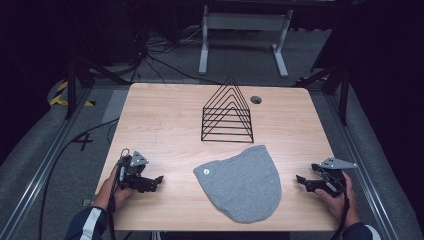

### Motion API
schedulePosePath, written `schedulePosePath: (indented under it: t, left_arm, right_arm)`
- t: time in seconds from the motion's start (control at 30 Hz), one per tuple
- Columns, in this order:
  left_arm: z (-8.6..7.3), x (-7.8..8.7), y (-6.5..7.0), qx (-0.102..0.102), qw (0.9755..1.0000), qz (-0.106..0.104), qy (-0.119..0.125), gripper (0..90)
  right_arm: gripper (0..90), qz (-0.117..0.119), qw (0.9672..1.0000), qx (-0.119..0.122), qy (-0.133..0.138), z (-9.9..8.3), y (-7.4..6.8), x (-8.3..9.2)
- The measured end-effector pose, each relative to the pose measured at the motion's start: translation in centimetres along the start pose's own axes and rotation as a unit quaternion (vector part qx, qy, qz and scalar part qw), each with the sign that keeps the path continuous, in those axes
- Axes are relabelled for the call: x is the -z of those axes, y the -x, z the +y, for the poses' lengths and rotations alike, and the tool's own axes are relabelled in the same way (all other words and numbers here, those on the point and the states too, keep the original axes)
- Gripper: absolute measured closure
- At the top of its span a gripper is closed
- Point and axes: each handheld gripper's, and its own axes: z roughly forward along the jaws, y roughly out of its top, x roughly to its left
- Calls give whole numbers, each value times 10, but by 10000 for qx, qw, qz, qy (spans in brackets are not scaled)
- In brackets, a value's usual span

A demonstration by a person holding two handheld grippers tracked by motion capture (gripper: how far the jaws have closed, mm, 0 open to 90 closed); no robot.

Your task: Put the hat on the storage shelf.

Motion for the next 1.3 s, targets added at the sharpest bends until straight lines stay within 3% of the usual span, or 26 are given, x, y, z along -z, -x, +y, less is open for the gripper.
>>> schedulePosePath:
  t: [0.13,0.2,0.3,0.43,0.5,0.53,0.57,0.6,0.67,0.7,0.73,0.77,0.87,0.9,0.93,0.97,1.0,1.07,1.17,1.27,1.3]
  left_arm:
    - [-1,1,-2,-99,9998,-182,-18,2]
    - [-1,1,-4,-320,9989,-340,-25,4]
    - [0,3,-6,-461,9979,-451,-50,21]
    - [4,4,-7,-597,9963,-612,-104,152]
    - [8,4,-6,-787,9942,-727,-105,185]
    - [12,4,-2,-972,9921,-789,-100,236]
    - [12,4,-2,-972,9921,-789,-100,267]
    - [16,4,1,-1107,9902,-849,-93,267]
    - [24,3,5,-1178,9879,-1008,-1,309]
    - [31,3,8,-1237,9865,-1069,85,351]
    - [42,2,11,-1317,9833,-1244,188,362]
    - [47,0,14,-1302,9824,-1318,247,373]
    - [67,-12,28,-1580,9749,-1545,252,393]
    - [67,-12,28,-1580,9749,-1545,252,409]
    - [77,-21,39,-1847,9692,-1621,178,420]
    - [77,-21,39,-1847,9692,-1621,178,421]
    - [84,-30,47,-1996,9642,-1740,99,423]
    - [91,-40,58,-2182,9590,-1807,47,443]
    - [98,-52,70,-2253,9582,-1760,-76,473]
    - [100,-63,79,-2429,9537,-1753,-255,493]
    - [100,-65,81,-2426,9519,-1854,-257,497]
  right_arm:
    - [175,-6,10000,-1,7,0,0,0]
    - [175,-12,10000,3,11,0,0,0]
    - [174,-7,10000,-9,8,0,0,0]
    - [181,-9,10000,-9,7,0,0,0]
    - [192,14,10000,-12,0,0,0,0]
    - [263,57,10000,43,42,1,0,-1]
    - [263,57,10000,43,42,1,0,-1]
    - [283,80,9999,50,58,2,0,-1]
    - [356,206,9997,115,-22,7,-2,-2]
    - [422,243,9993,259,-80,19,-9,-2]
    - [445,303,9990,319,-39,23,-13,-2]
    - [471,431,9983,389,-14,30,-20,-2]
    - [580,695,9949,733,4,49,-44,-5]
    - [580,695,9949,733,4,49,-44,-5]
    - [659,876,9924,864,-56,59,-60,-13]
    - [693,916,9914,935,-86,62,-67,-17]
    - [712,1001,9901,974,-105,65,-74,-21]
    - [755,1070,9884,1071,-155,68,-86,-29]
    - [770,1134,9874,1094,-133,67,-100,-38]
    - [769,1142,9859,1190,-274,59,-108,-45]
    - [768,1170,9863,1147,-211,57,-109,-46]
